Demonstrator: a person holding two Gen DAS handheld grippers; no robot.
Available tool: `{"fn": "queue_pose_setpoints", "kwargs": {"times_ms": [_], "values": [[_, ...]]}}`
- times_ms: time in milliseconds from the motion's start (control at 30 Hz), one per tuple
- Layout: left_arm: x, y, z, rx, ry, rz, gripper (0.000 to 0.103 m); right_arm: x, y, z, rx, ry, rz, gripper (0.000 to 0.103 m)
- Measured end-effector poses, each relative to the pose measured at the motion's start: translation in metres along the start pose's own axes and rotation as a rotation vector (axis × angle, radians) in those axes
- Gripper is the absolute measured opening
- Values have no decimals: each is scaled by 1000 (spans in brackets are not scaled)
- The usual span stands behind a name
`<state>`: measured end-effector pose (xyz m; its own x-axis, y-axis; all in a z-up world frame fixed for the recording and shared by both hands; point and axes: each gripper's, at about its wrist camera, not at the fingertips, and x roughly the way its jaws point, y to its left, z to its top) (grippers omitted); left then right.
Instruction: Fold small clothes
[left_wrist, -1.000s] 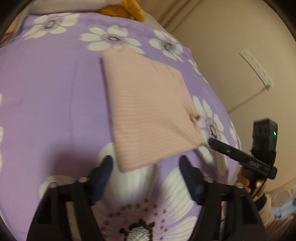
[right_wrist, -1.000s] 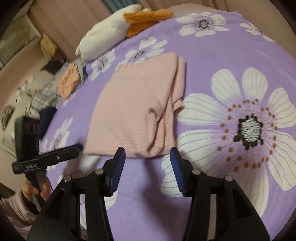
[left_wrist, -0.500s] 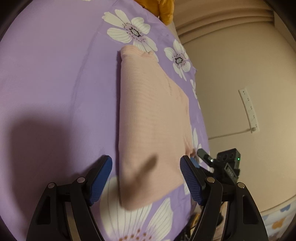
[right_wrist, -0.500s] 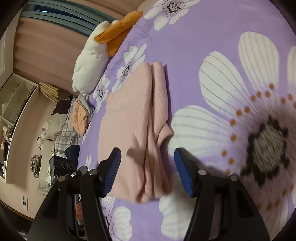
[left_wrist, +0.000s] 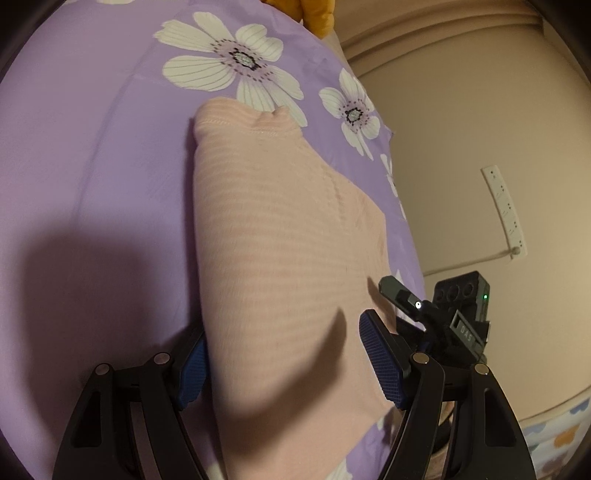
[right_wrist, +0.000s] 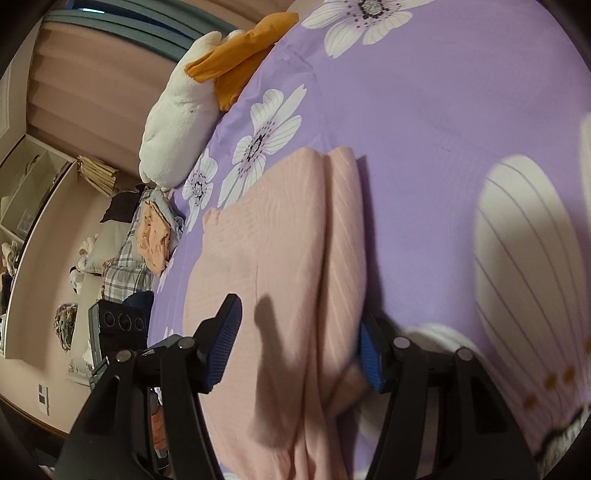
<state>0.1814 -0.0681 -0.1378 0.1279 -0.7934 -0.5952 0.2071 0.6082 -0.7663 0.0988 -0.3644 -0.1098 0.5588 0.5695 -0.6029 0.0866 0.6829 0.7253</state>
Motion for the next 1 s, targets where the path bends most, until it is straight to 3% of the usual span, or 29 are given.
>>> {"fn": "queue_pose_setpoints", "kwargs": {"times_ms": [167, 233, 333, 400, 433, 700, 1000], "values": [[8, -2, 8, 26, 6, 11, 74, 11, 5, 7, -33, 0, -11, 55], [13, -3, 13, 28, 5, 10, 74, 14, 4, 8, -38, -1, -26, 43], [13, -3, 12, 26, 1, 19, 74, 14, 4, 8, -37, -1, -26, 35], [12, -6, 10, 39, -6, 47, 71, 15, 8, 7, -45, -2, -40, 30], [12, -7, 9, 45, -10, 72, 62, 14, 12, 6, -61, -8, -48, 27], [5, -18, 1, 107, -27, 187, 42, 9, 49, -4, -213, -67, -136, 21], [-17, -45, -16, 192, -67, 244, 38, -13, 79, -19, -288, -108, -131, 21]]}}
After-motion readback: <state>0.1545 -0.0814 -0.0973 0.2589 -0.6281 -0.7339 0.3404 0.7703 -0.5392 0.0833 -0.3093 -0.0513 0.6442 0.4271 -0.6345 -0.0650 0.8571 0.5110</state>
